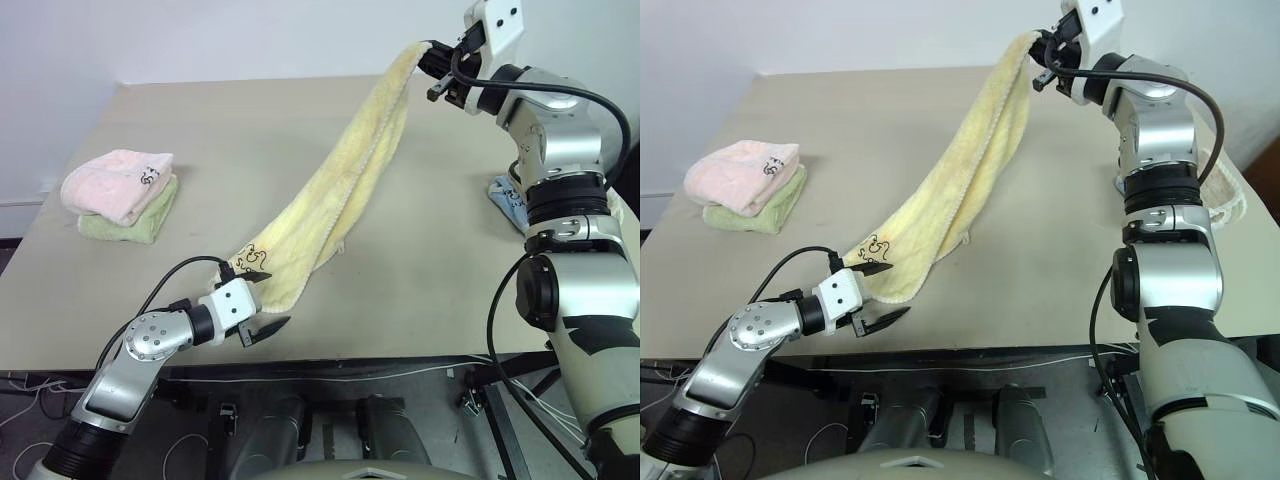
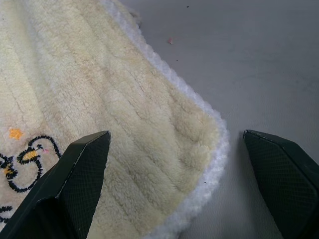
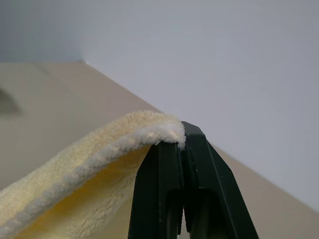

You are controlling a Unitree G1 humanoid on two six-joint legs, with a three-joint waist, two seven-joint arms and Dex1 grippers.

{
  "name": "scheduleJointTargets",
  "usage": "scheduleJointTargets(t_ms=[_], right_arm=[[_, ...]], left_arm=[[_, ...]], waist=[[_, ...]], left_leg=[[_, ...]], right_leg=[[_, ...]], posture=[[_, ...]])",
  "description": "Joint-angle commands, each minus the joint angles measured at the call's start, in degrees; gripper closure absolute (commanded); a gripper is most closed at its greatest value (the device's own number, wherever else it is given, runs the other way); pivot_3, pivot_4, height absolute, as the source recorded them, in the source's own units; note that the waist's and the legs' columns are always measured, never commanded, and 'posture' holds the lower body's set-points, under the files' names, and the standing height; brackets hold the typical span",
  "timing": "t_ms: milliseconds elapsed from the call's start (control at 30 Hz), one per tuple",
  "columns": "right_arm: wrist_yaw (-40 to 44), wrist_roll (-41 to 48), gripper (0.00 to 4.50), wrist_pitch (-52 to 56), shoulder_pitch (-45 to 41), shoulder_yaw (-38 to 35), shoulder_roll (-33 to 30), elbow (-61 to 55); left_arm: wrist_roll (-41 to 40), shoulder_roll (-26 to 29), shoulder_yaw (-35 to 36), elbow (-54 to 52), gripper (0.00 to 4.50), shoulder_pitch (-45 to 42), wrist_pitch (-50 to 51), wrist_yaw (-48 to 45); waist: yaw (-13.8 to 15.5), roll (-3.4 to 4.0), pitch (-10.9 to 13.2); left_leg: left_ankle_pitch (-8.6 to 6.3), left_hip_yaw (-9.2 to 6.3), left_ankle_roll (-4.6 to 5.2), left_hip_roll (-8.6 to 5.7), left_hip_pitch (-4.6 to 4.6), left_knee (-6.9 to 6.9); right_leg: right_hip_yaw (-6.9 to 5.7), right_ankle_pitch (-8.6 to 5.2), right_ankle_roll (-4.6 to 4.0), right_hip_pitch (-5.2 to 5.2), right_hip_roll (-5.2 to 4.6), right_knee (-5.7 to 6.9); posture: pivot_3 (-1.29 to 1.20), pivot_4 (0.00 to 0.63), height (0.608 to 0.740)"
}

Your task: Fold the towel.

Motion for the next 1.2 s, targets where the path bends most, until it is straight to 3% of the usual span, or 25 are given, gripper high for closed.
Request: scheduleJointTargets(t_ms=[33, 100, 200, 567, 700, 900, 1100, 1200], right_arm=[[-0.55, 0.1, 4.49, -1.27, -1.54, -0.49, -0.09, -1.18], [-0.69, 0.18, 4.49, -1.15, -1.27, -0.59, -0.14, -1.51], [-0.71, 0.53, 4.5, -0.75, -0.87, -0.84, -0.24, -2.06], [-1.54, 0.58, 4.5, -1.22, 1.34, -0.62, 0.6, -3.08], [-1.83, 0.59, 4.5, -1.3, 0.95, -1.03, 0.1, -2.66], [-2.04, 0.47, 4.5, -1.4, 1.72, -0.94, -0.1, -2.96], [-2.3, 0.44, 4.5, -1.42, 1.83, -0.88, 0.11, -2.98], [-2.38, 0.5, 4.5, -1.52, 1.85, -0.99, 0.06, -2.97]], left_arm=[[1.08, 0.36, -1.12, 0.5, 0.0, -0.96, 0.25, -0.97], [0.78, 0.15, -1.34, 0.41, 0.0, -2.03, 1.72, -1.36], [-0.15, -0.18, -1.37, 0.39, 0.57, -3.47, 4.37, -2.07], [-4.36, -2.19, 0.56, 1.31, 4.12, -6.21, 6.64, -3.88], [-5.55, -1.55, 2.55, 2.31, 4.12, -6.09, 6.17, -4.18], [-14.29, -2.89, 8.47, 0.84, 4.12, -6.9, 8.92, -5.39], [-23.63, -3.23, 11.61, 0.07, 4.12, -6.81, 18.66, -6.26], [-23.79, -4.22, 13.1, 1.87, 4.12, -7.72, 20.46, -2.97]], waist=[[0.01, 0.03, -0.02], [0.1, 0.04, -0.02], [0.13, 0.04, -0.02], [-0.12, 0.05, -0.01], [-0.06, 0.06, -0.01], [-0.06, 0.06, -0.01], [-0.1, 0.06, 0.0], [-0.09, 0.06, 0.0]], left_leg=[[0.0, 0.0, 0.0, 0.0, 0.0, 0.0], [0.0, 0.0, 0.0, 0.0, 0.01, 0.01], [0.0, 0.0, 0.0, 0.0, 0.01, 0.02], [0.01, -0.01, 0.01, 0.0, 0.01, 0.0], [0.01, -0.01, 0.0, 0.0, 0.0, 0.01], [0.01, -0.01, 0.0, 0.0, 0.0, 0.01], [0.01, -0.01, 0.01, 0.0, 0.0, 0.01], [0.01, -0.01, 0.01, 0.0, 0.0, 0.01]], right_leg=[[0.0, 0.0, 0.0, 0.0, 0.0, 0.0], [0.0, 0.0, 0.0, 0.01, 0.0, 0.01], [-0.01, 0.0, 0.0, 0.02, 0.0, 0.0], [-0.01, 0.0, 0.0, 0.0, 0.01, 0.03], [-0.01, 0.0, 0.0, -0.01, 0.01, 0.02], [-0.01, 0.0, 0.0, -0.01, 0.01, 0.02], [-0.01, 0.0, 0.0, 0.0, 0.01, 0.02], [-0.01, 0.0, 0.0, 0.0, 0.01, 0.02]], posture=[[0.0, 0.15, 0.74], [0.0, 0.15, 0.74], [0.0, 0.15, 0.74], [0.0, 0.15, 0.74], [0.0, 0.15, 0.74], [0.0, 0.15, 0.74], [0.0, 0.15, 0.74], [0.0, 0.15, 0.74]])
